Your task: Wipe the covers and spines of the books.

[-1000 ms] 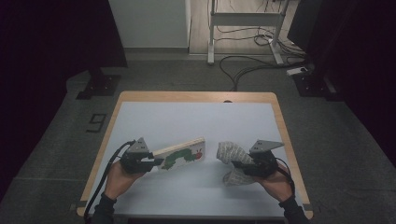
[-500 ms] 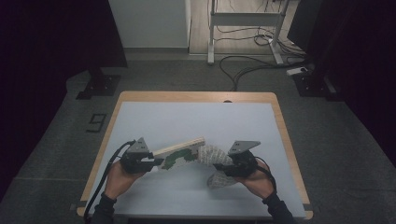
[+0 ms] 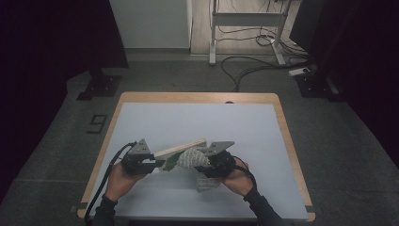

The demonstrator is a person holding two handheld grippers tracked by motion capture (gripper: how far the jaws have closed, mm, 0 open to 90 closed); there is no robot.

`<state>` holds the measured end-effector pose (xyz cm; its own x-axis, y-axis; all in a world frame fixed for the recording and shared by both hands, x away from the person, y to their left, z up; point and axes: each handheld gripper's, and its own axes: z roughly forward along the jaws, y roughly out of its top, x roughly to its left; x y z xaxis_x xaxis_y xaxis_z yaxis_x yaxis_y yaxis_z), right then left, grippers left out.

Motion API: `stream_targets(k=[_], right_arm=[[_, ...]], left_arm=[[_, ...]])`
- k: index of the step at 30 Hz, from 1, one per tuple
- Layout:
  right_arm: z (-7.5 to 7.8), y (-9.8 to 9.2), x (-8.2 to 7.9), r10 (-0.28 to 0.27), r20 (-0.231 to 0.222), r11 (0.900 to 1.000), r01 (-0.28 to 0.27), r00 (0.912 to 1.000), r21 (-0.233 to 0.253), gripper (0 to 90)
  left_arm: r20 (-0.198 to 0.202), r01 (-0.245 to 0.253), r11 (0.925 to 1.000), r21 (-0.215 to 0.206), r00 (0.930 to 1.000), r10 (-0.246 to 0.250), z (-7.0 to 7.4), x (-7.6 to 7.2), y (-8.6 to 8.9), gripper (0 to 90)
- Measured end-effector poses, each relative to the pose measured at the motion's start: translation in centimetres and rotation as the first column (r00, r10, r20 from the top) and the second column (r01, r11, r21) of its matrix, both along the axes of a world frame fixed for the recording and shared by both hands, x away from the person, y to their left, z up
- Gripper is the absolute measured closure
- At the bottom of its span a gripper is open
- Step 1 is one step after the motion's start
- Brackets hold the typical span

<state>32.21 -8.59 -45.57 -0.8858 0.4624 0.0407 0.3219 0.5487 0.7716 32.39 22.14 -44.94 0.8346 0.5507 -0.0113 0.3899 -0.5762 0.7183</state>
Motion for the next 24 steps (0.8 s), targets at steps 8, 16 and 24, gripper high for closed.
stream_targets(k=[8,16,24], right_arm=[[-1.1,2.8,0.1,0.048,-0.005,0.999,-0.048,0.9989,-0.023,56.7],[-3.0,5.4,-0.3,0.094,0.003,0.994,-0.093,0.9956,-0.056,55.7],[-5.0,6.4,-0.3,0.112,-0.024,0.992,-0.113,0.9934,-0.061,48.5]], left_arm=[[-0.001,0.001,1.0000,-0.001,1.0000,-0.001,0.0,0.0,0.0,66.5],[0.002,0.002,1.0000,0.001,1.0000,-0.002,0.0,-0.1,0.0,66.6],[0.002,0.003,1.0000,0.000,1.0000,-0.003,0.0,-0.1,0.0,66.6]])
